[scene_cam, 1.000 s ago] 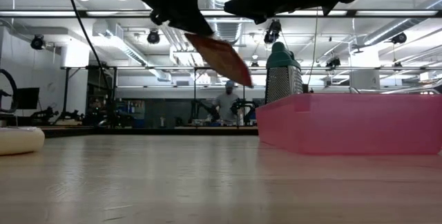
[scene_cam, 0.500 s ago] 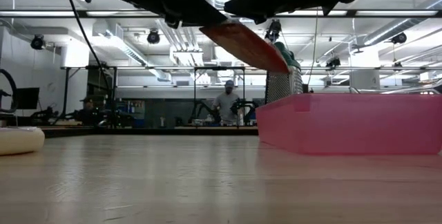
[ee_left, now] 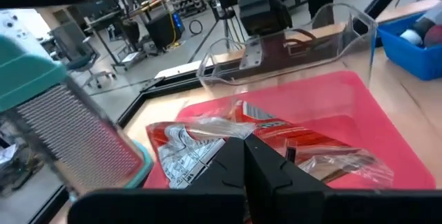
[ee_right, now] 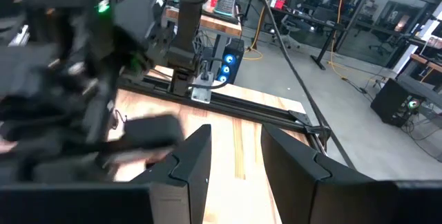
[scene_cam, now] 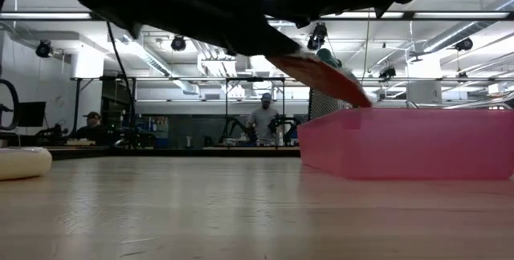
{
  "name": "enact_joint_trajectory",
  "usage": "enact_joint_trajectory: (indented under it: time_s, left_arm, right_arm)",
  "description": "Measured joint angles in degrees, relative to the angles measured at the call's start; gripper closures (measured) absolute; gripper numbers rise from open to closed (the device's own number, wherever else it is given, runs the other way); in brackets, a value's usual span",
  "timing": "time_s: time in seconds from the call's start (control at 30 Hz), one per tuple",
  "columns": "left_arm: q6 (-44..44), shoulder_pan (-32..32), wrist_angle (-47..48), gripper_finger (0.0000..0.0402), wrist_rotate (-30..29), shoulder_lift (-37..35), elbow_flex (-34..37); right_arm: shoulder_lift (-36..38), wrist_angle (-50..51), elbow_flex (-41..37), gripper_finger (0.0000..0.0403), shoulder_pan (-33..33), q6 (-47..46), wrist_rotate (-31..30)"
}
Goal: Pick & Place Food Item
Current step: Put the popcorn bag into the pink bin
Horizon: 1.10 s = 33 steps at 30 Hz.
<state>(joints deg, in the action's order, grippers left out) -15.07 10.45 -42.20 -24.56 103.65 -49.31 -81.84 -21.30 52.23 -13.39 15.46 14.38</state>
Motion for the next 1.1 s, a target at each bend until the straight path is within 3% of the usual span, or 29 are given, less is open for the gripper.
enact_joint_trajectory:
  time_s: [0.27, 0.5, 0.6, 1.1]
  left_arm:
    - [1.11, -2.28, 7.17, 0.0401, -0.04, 7.17, -11.07]
    - [20.8, -4.66, 23.35, 0.0401, -3.78, 8.49, -20.43]
    - [23.07, -4.82, 27.8, 0.0401, -3.92, 9.38, -22.58]
    - [22.75, -3.9, 25.75, 0.0401, -2.03, 15.79, -23.6]
  right_arm:
    - [0.0, 0.02, 0.0, 0.0282, 0.0, -0.01, 0.01]
    - [0.0, 0.02, 0.0, 0.0282, 0.0, 0.0, 0.0]
    - [0.0, 0.03, 0.0, 0.0282, -0.01, -0.01, 0.0]
    - [0.0, 0.05, 0.0, 0.0282, 0.0, 0.01, 0.01]
